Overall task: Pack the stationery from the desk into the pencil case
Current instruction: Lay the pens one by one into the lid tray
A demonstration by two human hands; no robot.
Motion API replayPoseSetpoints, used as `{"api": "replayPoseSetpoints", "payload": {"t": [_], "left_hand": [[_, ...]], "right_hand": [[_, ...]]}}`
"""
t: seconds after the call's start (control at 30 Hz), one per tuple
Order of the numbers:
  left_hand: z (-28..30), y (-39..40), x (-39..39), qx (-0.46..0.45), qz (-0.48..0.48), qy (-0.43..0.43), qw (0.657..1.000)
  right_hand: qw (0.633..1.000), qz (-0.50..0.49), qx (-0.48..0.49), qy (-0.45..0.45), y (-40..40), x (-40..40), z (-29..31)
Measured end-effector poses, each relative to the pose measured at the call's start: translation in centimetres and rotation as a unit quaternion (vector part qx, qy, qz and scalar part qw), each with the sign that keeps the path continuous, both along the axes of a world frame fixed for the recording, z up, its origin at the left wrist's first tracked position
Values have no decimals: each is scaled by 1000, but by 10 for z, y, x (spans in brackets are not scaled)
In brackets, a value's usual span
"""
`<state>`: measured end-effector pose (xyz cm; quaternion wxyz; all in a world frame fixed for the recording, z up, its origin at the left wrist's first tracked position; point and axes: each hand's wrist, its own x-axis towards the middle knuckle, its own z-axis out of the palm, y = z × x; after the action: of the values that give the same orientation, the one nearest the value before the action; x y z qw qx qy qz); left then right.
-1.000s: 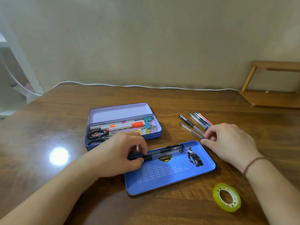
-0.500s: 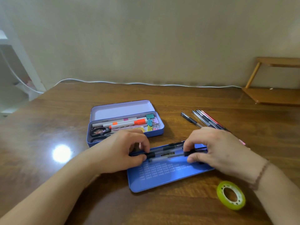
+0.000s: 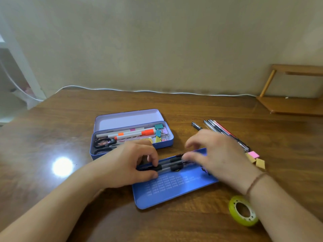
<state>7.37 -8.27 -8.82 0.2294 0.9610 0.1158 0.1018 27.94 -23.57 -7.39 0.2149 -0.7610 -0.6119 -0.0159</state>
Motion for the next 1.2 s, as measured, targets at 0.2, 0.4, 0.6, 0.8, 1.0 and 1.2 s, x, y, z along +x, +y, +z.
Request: {"api": "replayPoseSetpoints", "payload": {"t": [0.2, 0.4, 0.6, 0.8, 1.0, 1.2], "left_hand": [[-1, 0, 0, 3, 3, 2, 1000], [-1, 0, -1, 8, 0, 1, 1000], [-1, 6, -2, -30, 28, -20, 999], [-3, 4, 0, -17, 20, -12, 1000], [0, 3, -1, -6, -6, -15, 1000], [2, 4, -5, -12, -20, 8, 1000]], "right_hand": [[959, -262, -95, -43, -12, 47, -1], [970, -241, 5, -38, -16, 48, 5], [993, 51, 15, 106, -27, 31, 13], [993, 89, -46, 60, -16, 8, 0], [993, 100, -50, 39, -11, -4, -9], [994, 98, -35, 22, -11, -2, -9]]}}
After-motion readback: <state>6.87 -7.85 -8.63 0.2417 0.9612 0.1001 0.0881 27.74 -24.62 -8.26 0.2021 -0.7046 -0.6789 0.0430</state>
